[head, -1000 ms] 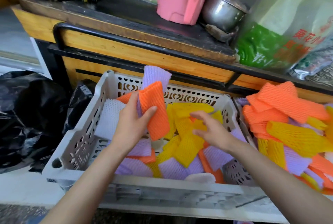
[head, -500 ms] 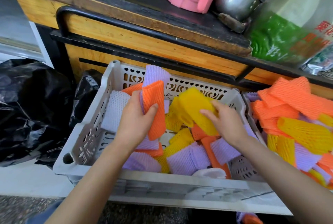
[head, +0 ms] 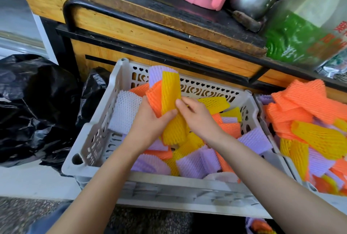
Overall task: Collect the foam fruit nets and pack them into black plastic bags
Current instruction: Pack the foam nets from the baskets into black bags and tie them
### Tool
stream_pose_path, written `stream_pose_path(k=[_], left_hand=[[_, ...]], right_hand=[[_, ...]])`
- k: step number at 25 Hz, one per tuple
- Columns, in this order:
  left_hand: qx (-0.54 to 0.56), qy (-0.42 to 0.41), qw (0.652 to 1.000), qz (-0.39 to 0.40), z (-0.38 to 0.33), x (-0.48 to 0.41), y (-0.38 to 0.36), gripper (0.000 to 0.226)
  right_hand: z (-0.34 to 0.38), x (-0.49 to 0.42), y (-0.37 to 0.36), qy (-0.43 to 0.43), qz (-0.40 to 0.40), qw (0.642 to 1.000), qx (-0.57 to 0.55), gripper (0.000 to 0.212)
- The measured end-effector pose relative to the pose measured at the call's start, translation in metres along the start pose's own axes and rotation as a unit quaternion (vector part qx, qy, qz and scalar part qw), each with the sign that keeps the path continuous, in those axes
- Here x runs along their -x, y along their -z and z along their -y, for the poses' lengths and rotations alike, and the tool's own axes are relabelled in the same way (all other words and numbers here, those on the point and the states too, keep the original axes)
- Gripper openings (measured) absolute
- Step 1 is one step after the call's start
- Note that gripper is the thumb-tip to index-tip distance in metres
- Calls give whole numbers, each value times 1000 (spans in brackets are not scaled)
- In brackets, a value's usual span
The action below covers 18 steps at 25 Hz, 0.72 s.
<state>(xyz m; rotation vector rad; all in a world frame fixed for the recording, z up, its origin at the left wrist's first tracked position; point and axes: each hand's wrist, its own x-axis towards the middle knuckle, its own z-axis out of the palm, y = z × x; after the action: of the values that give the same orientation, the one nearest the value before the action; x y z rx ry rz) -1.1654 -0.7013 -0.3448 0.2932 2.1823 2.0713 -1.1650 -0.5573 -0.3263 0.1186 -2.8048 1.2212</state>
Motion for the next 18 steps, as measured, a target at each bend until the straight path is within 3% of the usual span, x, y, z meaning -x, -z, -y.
stream_pose_path(k=[2, 5, 8, 10, 12, 16, 18], left_hand=[[-40, 33, 998, -21, 4, -3, 8, 70], [-65, 36, 996, -39, 7, -5, 16, 61], [-83, 16, 996, -43, 8, -10, 20, 63], [-98, 20, 993, -60, 8, -11, 25, 61], [-106, 13, 991, -74, 8, -14, 32, 60], [-113, 7, 984, -136, 6, -20, 45, 57], [-110, 6, 985, -134, 6, -21, 46, 56]], right_hand=[[-20, -10, 9, -9, -5, 999, 44, 23], [-73, -28, 32, -61, 20, 977, 205, 51], [-114, -36, 39, -81, 115, 918, 372, 72], [-128, -37, 38, -79, 101, 885, 447, 66], [-129, -38, 40, -73, 27, 882, 464, 46], [-103, -39, 36, 6, -131, 929, 345, 22], [-89, -38, 21, 68, -98, 945, 305, 25]])
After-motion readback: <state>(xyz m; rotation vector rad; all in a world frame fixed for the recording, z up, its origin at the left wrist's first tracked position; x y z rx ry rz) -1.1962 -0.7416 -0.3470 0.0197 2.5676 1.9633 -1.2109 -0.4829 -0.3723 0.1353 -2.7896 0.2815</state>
